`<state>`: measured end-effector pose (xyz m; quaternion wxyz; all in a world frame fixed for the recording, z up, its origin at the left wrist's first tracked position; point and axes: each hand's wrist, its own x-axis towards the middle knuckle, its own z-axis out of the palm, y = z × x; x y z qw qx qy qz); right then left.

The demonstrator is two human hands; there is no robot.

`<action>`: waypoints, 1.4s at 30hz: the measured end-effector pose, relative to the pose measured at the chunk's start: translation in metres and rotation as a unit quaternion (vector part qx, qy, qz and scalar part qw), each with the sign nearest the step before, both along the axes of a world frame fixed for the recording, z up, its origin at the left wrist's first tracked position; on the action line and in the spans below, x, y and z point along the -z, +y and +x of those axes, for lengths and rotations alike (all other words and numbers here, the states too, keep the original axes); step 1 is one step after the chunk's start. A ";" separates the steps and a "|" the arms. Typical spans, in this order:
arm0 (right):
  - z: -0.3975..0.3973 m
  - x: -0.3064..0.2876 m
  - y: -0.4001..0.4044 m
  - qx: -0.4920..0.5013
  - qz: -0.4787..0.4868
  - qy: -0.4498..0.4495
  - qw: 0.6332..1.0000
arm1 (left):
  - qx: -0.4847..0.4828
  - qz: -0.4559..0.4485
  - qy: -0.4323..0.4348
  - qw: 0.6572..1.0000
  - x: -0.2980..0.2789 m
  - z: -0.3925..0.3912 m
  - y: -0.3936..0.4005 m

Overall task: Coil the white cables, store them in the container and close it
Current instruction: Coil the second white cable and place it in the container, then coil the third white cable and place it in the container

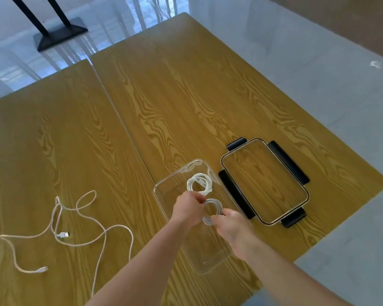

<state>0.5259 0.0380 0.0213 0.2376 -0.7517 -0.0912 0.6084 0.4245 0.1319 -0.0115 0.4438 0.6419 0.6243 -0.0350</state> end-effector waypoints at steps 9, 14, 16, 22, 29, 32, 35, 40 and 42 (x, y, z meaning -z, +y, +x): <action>-0.003 0.007 0.008 0.035 -0.013 0.008 0.999 | -0.087 -0.039 -0.030 0.995 0.015 0.002 -0.004; -0.003 0.007 0.006 0.040 -0.002 0.005 0.999 | -0.135 -0.072 -0.047 0.987 0.015 0.000 -0.006; -0.002 0.008 0.005 0.035 0.007 0.002 0.999 | -0.151 -0.087 -0.054 0.983 0.013 -0.001 -0.007; 0.001 0.001 -0.003 0.041 0.024 0.045 0.998 | -0.151 -0.071 -0.071 0.983 -0.009 -0.010 -0.010; 0.001 -0.016 -0.013 0.094 0.093 0.087 0.987 | -0.207 -0.087 -0.196 0.954 -0.043 -0.041 -0.015; -0.004 -0.025 -0.014 0.125 0.122 0.092 0.980 | -0.253 -0.111 -0.266 0.924 -0.061 -0.069 -0.022; -0.022 -0.035 -0.011 0.173 0.141 0.102 0.969 | -0.292 -0.107 -0.312 0.898 -0.072 -0.113 -0.031; -0.056 -0.050 -0.001 0.191 0.156 0.121 0.962 | -0.378 -0.074 -0.328 0.862 -0.068 -0.188 -0.050; -0.078 -0.055 0.003 0.173 0.167 0.127 0.962 | -0.417 -0.070 -0.333 0.843 -0.063 -0.223 -0.057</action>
